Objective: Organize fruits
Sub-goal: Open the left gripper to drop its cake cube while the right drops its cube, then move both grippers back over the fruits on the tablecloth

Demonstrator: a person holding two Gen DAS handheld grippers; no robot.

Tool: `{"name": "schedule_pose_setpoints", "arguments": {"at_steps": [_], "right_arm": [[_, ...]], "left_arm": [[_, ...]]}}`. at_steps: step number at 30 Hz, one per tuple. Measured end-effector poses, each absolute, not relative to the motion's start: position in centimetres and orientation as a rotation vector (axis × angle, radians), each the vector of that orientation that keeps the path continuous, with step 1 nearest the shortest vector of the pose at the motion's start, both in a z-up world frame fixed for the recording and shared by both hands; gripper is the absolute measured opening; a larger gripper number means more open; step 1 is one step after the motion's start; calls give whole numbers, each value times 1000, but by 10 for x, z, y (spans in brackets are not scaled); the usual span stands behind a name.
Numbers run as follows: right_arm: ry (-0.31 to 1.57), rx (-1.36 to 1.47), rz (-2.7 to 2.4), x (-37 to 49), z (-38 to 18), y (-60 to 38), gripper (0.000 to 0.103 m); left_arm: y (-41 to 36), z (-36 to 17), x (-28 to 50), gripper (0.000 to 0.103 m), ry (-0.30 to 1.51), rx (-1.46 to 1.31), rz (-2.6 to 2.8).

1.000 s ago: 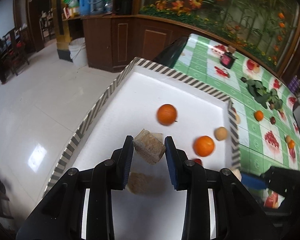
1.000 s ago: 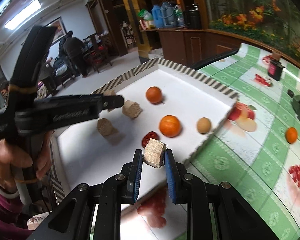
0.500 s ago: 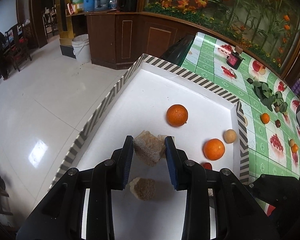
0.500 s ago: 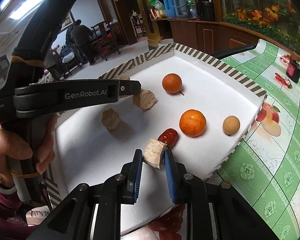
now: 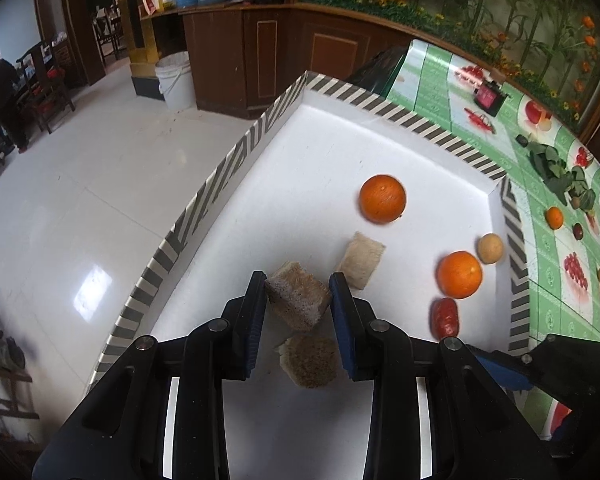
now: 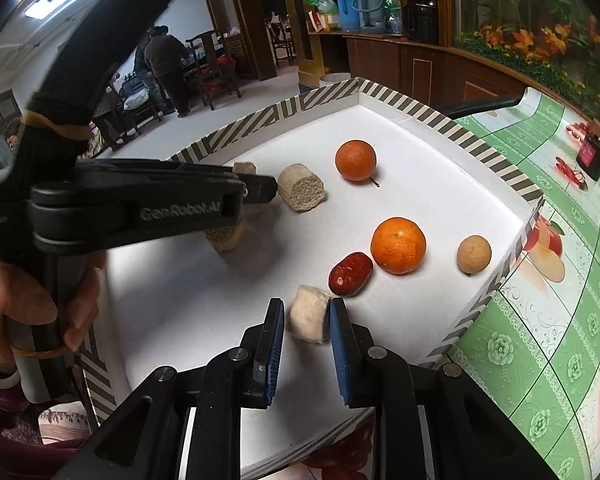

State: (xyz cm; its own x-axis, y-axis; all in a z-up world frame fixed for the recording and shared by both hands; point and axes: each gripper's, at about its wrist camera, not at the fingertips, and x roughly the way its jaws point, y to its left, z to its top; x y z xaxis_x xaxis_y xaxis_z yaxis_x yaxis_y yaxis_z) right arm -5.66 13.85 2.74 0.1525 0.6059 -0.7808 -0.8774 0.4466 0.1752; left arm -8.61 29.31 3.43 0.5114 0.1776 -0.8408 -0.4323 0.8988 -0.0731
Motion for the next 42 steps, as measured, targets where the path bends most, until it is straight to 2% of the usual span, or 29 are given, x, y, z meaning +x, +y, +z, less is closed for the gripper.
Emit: {"name": "schedule_pose_setpoints", "arguments": {"at_steps": [4,7,8,9,21,42], "right_arm": [[916,-326,1092,-53,29,133,24],[924,-302,1096,-50,32,127,24],[923,-296,1097,-50,33,125,24],[917,-286,1097,-50,34,121,25],[890,-127,1044,-31,53,77,26],[942,-52,627,31,32,-99,27]], "left_arm": [[292,34,-86,34,976,-278,375],[289,41,-90,47,955,-266,385],[288,43,-90,54,948,-264,388],[287,47,-92,56,937,-263,394],[246,77,-93,56,851,-242,311],[105,67,-26,56,983,-172,-64]]}}
